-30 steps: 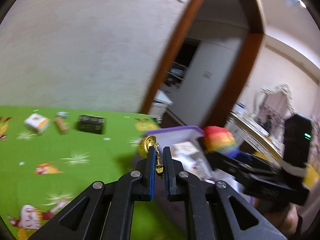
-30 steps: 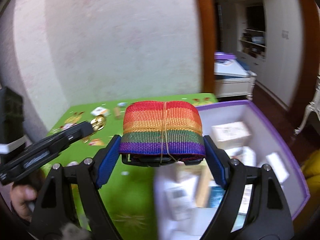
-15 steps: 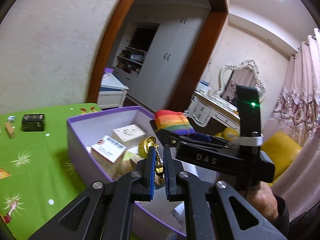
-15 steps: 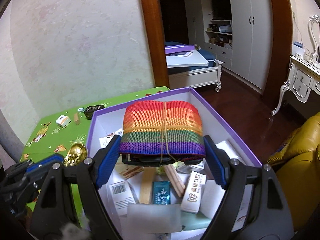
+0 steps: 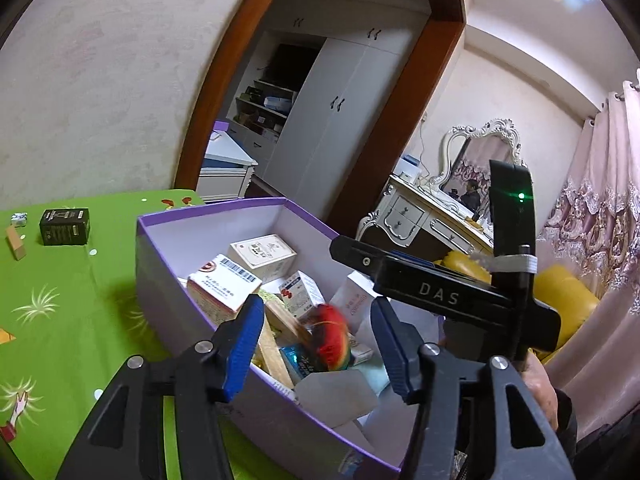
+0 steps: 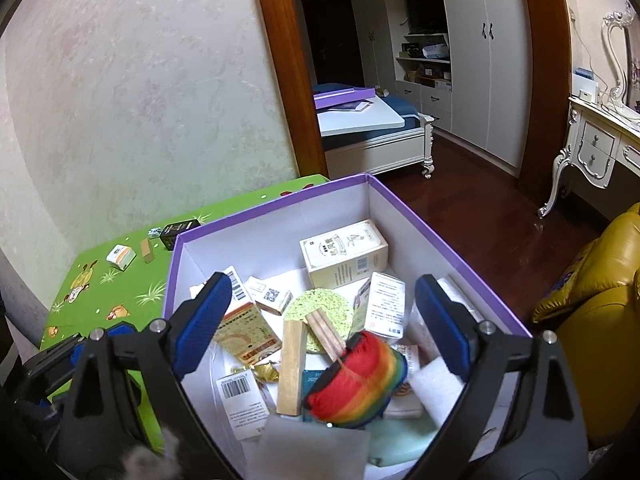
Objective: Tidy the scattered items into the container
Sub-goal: 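Carry the ornament and rainbow roll over the purple box and open both grippers, then lift both open grippers out of the purple box toward the table items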
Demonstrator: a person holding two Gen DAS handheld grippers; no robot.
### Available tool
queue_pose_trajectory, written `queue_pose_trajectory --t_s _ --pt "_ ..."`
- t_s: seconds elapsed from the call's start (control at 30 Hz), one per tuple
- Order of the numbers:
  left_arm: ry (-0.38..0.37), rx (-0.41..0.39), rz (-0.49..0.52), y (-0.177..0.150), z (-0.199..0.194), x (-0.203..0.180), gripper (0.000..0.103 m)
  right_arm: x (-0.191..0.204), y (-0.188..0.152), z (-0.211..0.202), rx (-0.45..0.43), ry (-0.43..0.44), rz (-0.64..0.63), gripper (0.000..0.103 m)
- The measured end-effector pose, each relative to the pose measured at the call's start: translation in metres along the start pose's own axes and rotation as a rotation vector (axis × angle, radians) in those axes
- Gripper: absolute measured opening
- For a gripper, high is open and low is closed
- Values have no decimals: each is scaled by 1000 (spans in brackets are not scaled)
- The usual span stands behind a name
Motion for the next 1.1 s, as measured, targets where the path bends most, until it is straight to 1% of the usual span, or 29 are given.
queue_pose_trajectory --t_s 0.1,0.17,0.3,0.37,0.47,0.6,0.67,0.77,0.87,0.97,1.1 --pt "16 -22 -21 2 -6 11 58 7 -1 0 0 7 -10 93" --pt "32 -41 -32 3 -15 17 63 12 -1 -1 -3 7 -18 93" --pt "66 -76 -54 5 -32 34 70 25 -1 -2 -8 25 -20 94" --pt "95 -92 -67 5 -41 46 76 37 0 -3 -14 43 -24 95" --pt "139 -114 -89 5 -53 64 81 60 2 -4 -29 78 -48 99" --pt "208 -134 -104 4 -73 88 83 96 0 -2 -44 125 -85 102" --pt "247 -143 -111 2 -86 102 85 111 -3 1 -38 145 -98 102" --pt "287 -155 -127 1 -95 120 85 135 -8 5 -22 181 -116 102" --pt "342 -162 -140 -2 -107 141 86 158 -15 9 -11 203 -140 102" --pt "383 -167 -148 -6 -114 159 86 178 -22 19 -7 205 -159 102" --pt "451 -160 -135 -12 -124 182 88 198 -29 34 10 210 -155 102"
Point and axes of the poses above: each gripper's, at about its wrist camera, not at the fingertips, and z roughly the way its jaws point, x to its left, y to its top, the point moved 7 cm from there along z, roughly the way its jaws point, and after that the axes turned 13 degrees about z, right-handed, at the moved point
